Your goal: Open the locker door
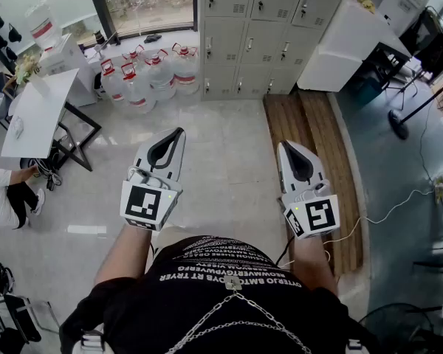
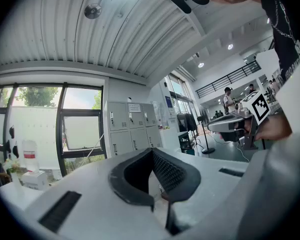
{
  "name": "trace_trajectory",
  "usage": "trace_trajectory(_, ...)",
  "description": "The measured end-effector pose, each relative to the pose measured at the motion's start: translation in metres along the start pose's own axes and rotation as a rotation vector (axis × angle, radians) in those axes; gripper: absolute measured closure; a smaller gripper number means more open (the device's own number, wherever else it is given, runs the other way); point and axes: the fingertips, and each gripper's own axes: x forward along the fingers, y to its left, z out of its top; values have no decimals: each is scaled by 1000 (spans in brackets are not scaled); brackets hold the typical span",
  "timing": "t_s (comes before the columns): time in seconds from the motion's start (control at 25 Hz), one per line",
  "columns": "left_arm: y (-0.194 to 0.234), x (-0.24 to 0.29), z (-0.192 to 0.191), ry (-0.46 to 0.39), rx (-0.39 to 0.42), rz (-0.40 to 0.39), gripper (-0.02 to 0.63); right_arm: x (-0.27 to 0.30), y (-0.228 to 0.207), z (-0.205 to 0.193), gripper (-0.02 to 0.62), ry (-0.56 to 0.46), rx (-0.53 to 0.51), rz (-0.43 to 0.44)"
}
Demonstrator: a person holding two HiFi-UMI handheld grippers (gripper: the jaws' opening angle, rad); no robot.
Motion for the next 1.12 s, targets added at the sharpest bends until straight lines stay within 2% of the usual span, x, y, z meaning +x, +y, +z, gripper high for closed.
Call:
trace_trajectory(0.32, 0, -5, 9, 12, 83, -24, 607, 8, 2, -16, 598, 30, 94, 0)
trace_trajectory(0.52, 19, -7, -12, 58, 18, 11, 607, 22, 12, -21, 598, 14, 110, 21)
trace_trajectory(0.68, 13, 5, -17, 54, 1, -38, 607, 31, 12, -37, 598, 40, 100, 47)
trace_trajectory(0.92, 33, 42, -26, 52, -23, -79, 607, 54, -10, -54, 596, 86, 119, -21)
trace_trajectory(1.12, 61, 77, -32, 32, -34, -104, 607, 89, -22, -57, 588, 95, 109, -28)
